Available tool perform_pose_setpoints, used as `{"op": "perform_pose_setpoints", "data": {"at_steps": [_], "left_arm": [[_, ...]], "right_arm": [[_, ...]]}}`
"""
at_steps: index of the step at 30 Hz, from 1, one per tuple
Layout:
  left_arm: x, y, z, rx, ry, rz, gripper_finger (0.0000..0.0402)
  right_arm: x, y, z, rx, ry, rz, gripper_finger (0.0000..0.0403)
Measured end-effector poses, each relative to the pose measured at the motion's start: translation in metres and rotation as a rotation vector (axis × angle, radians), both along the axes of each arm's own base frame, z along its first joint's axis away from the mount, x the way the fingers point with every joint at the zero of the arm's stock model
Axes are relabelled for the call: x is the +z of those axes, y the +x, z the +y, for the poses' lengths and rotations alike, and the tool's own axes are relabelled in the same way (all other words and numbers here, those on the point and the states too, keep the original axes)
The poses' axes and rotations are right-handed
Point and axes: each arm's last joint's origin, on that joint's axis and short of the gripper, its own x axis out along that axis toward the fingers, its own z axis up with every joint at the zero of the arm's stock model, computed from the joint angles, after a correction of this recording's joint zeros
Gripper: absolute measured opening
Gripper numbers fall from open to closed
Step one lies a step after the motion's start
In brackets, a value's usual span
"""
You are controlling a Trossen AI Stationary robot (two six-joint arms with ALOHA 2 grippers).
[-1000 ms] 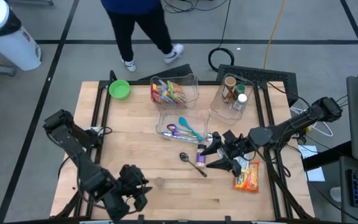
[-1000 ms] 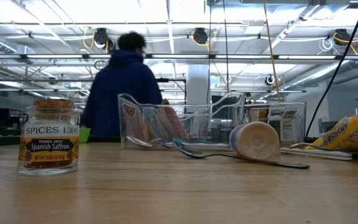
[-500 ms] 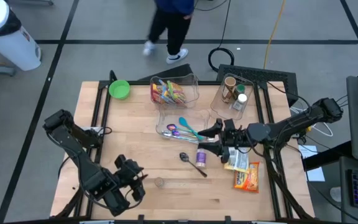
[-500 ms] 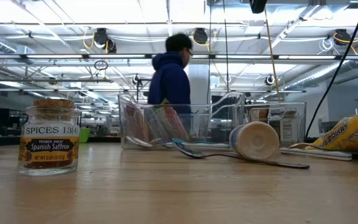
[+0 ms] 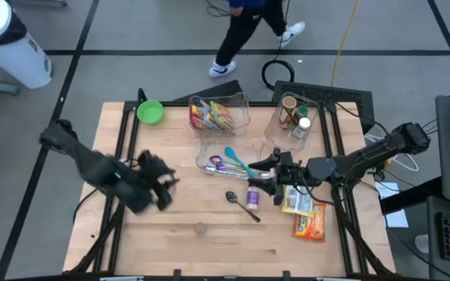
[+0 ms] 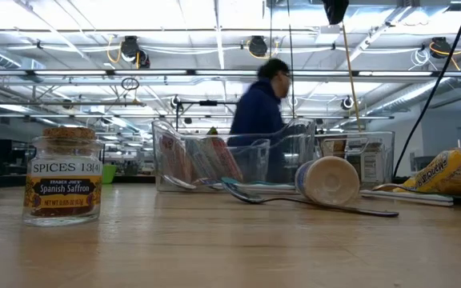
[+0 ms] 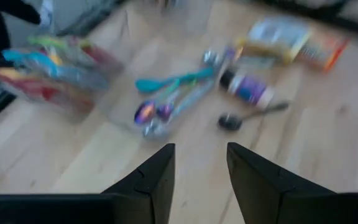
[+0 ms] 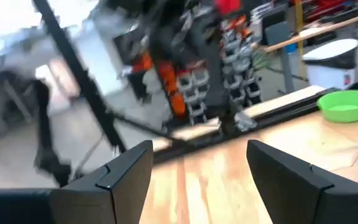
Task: Pick & Place Food Item
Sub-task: Put the brown seasoning bottle into the top right transparent bin
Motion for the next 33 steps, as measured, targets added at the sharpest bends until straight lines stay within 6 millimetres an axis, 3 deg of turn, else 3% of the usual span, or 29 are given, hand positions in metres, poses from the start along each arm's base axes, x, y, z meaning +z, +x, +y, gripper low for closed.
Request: {"op": "perform_pose_setpoints", "data": {"at_steps": [4, 8, 12, 17, 21, 26, 33], "left_arm": [[0.024, -0.030, 0.021, -0.031, -0.046, -0.171, 0.0152], [0.014, -0.056, 0.022, -0.119, -0.070, -0.229, 0.0152], [-0.035, -0.059, 0.010, -0.107, 0.034, -0.277, 0.0152], [-0.138, -0.057, -0.005, -0.110, 0.082, -0.313, 0.0152], [-0.201, -0.068, -0.014, -0.290, 0.050, -0.397, 0.0152], [-0.222, -0.085, -0.019, -0.437, -0.032, -0.468, 0.0152], [-0.216, -0.087, -0.033, -0.611, 0.101, -0.441, 0.0152]], "right_arm": [[-0.005, -0.002, 0.014, 0.050, -0.058, 0.029, 0.0254], [-0.013, -0.002, 0.027, 0.045, -0.168, 0.070, 0.0254], [-0.040, 0.008, 0.038, 0.060, -0.328, 0.205, 0.0254], [-0.084, 0.028, 0.048, 0.061, -0.432, 0.293, 0.0254], [-0.124, 0.048, 0.054, -0.067, -0.407, 0.269, 0.0254], [-0.138, 0.060, 0.061, -0.103, -0.226, 0.115, 0.0254], [-0.117, 0.062, 0.062, -0.199, -0.206, 0.046, 0.0254]]}}
